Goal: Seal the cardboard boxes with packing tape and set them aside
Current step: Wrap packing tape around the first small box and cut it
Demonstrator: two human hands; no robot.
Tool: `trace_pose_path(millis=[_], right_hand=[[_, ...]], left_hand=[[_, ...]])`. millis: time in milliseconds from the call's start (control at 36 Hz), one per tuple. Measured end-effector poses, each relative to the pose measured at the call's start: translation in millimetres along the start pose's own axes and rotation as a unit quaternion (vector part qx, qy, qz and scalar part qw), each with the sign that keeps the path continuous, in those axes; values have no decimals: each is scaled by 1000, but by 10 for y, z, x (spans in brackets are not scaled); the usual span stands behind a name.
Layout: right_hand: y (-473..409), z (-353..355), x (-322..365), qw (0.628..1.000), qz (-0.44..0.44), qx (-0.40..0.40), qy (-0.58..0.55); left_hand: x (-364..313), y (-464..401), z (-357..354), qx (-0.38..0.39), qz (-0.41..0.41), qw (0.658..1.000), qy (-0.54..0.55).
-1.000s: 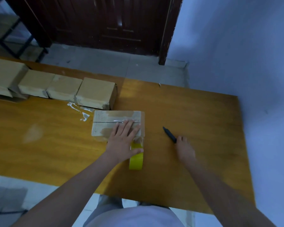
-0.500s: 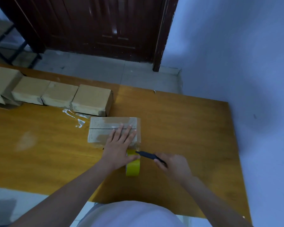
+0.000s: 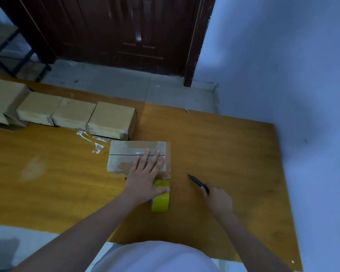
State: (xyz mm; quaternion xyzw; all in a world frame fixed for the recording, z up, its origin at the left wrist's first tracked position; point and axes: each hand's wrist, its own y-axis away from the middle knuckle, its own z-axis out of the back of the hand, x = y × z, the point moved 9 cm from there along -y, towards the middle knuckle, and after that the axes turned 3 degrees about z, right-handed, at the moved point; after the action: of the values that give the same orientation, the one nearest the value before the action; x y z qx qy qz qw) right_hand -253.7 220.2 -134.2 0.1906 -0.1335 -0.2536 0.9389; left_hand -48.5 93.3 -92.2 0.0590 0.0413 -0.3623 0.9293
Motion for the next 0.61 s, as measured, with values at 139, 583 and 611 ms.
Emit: trace_pose_path(millis=[139, 583, 611], right_hand=[[11, -105, -248, 995, -93, -10, -30], [90, -169, 1191, 813, 32, 131, -567], [102, -169, 1202, 803, 28, 138, -580]], left_hand=[[-3, -18, -7, 0, -1, 1000, -1], [-16, 10, -25, -2, -11, 1000, 12], [-18, 15, -24, -4, -12, 1000, 14]])
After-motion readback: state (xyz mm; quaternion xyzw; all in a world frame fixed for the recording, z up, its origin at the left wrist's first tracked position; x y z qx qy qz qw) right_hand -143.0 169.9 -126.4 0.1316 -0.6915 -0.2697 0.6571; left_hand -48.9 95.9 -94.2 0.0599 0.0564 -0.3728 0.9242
